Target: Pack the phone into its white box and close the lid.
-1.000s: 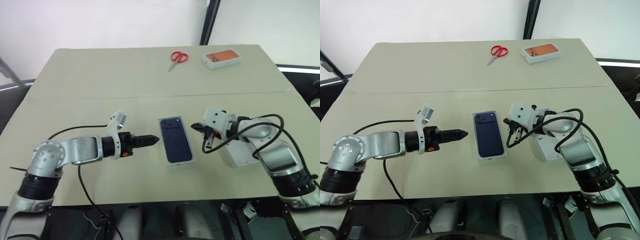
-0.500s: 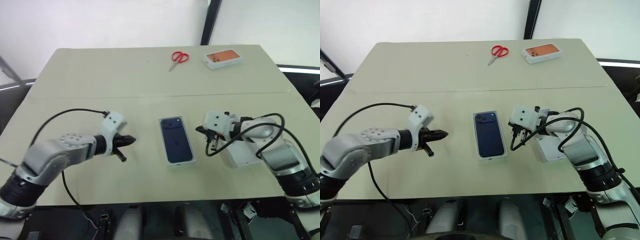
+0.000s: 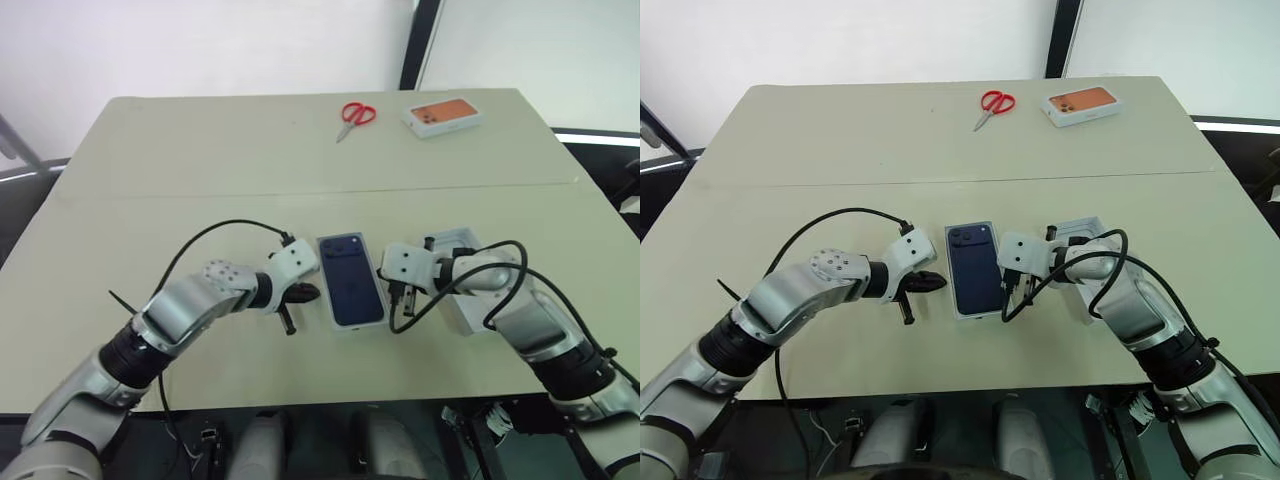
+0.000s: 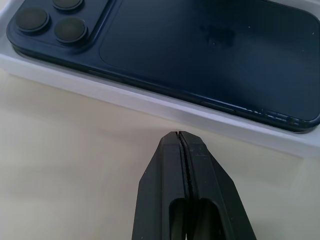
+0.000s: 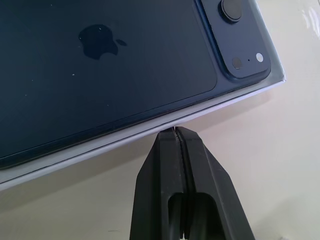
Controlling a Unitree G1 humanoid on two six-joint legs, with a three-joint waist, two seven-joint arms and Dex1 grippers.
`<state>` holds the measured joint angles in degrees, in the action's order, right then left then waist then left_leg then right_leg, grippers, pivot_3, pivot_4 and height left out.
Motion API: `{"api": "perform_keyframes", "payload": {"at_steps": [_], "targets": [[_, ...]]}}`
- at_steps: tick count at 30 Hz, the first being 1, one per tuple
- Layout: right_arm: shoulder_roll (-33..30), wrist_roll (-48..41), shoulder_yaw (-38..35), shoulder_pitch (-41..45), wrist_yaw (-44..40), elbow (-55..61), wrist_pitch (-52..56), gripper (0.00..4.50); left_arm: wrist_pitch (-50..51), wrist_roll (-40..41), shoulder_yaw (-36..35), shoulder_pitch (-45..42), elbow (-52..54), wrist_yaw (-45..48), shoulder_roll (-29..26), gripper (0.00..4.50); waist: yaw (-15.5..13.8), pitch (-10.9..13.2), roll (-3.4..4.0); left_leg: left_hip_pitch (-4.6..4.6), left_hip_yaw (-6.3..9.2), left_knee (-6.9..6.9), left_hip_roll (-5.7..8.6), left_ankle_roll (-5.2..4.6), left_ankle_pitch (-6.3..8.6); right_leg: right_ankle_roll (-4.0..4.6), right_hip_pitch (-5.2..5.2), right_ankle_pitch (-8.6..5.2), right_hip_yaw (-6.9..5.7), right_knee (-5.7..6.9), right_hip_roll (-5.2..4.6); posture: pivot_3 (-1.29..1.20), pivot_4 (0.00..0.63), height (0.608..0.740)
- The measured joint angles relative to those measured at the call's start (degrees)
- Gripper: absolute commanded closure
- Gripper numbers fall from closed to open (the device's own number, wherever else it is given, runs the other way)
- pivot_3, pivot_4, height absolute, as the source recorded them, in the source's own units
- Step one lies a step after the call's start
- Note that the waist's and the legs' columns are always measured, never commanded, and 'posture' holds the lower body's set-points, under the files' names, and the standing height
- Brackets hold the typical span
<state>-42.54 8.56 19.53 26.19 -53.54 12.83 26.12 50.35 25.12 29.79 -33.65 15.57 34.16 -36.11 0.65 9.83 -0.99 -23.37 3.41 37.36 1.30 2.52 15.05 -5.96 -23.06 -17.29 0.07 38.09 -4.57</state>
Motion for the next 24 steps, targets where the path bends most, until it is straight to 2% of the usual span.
{"api": "perform_keyframes", "payload": {"at_steps": [2,6,10,18,24], "targets": [[-0.5,0.2,-0.4,-0.4,-0.2,0.6,0.5,4.50,0.5,-0.9,-0.2,-0.2,-0.5,0.6,1.9,4.47,-0.2,0.0,0.00,0.00,0.02,0.02,0.00,-0.01,0.00,0.00,0.05,0.00,-0.02,-0.02,-0.02,0.00,0.150,0.740],[-3.7,0.2,-2.7,-2.6,-1.1,2.3,1.5,4.50,3.4,-0.9,-2.1,-0.3,-3.5,0.4,9.1,4.47,-1.4,0.0,0.03,0.00,0.09,0.30,0.02,-0.18,0.10,-0.04,0.26,-0.02,-0.11,-0.08,-0.09,0.00,0.150,0.740],[-5.4,0.2,-4.8,-4.3,-1.6,3.7,2.2,4.50,4.5,-1.5,-2.3,-0.9,-5.3,0.9,12.6,4.47,-1.4,0.0,0.03,0.00,0.09,0.38,0.02,-0.21,0.12,-0.05,0.32,-0.03,-0.12,-0.07,-0.09,0.00,0.150,0.740],[-9.2,0.1,-8.1,-9.2,-2.8,6.5,4.0,4.50,3.2,-5.3,-1.2,-4.8,-12.2,4.2,18.1,4.47,-1.3,0.0,0.04,0.01,0.09,0.52,0.09,-0.33,0.20,-0.05,0.39,-0.03,-0.14,-0.07,-0.08,0.00,0.150,0.740],[-9.9,-0.2,-9.3,-11.9,-2.7,7.2,3.9,4.50,2.8,-6.3,-1.3,-5.0,-13.3,5.6,19.5,4.47,-1.3,0.0,0.05,0.00,0.09,0.54,0.04,-0.35,0.20,-0.06,0.40,-0.03,-0.14,-0.07,-0.10,0.00,0.150,0.740]]}}
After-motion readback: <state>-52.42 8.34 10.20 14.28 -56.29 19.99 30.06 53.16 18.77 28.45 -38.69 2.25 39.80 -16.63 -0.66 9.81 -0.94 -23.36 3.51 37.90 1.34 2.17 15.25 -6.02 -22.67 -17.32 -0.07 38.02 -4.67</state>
